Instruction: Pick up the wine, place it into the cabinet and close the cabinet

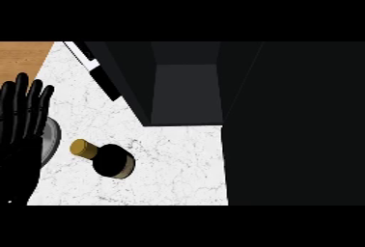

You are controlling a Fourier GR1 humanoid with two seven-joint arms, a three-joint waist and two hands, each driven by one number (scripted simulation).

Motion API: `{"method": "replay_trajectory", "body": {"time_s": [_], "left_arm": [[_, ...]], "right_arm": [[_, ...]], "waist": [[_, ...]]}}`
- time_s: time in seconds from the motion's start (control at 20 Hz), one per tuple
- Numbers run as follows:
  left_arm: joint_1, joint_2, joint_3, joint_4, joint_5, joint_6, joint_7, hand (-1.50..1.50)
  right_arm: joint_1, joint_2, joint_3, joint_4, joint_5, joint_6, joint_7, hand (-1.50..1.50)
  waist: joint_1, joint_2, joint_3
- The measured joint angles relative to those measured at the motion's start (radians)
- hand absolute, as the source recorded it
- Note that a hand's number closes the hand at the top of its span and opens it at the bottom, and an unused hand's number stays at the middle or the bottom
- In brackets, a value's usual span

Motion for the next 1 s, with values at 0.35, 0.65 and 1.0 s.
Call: {"method": "replay_trajectory", "body": {"time_s": [0.35, 0.65, 1.0], "left_arm": [[0.067, -0.091, -0.233, -0.024, -0.173, 0.179, 0.045, -1.5], [0.108, -0.113, -0.471, -0.025, -0.136, 0.404, 0.096, -1.5], [0.025, -0.118, -0.719, -0.048, -0.271, 0.663, 0.243, -1.5]], "right_arm": [[0.116, -0.013, 0.031, -0.061, -0.085, 0.102, -0.033, -1.5], [0.194, -0.059, 0.084, -0.155, -0.205, 0.208, 0.067, -1.5], [0.2, -0.078, 0.077, -0.271, -0.274, 0.212, 0.199, -1.5]], "waist": [[0.009, -0.006, 0.002], [0.009, -0.008, 0.002], [0.014, -0.008, 0.002]]}}
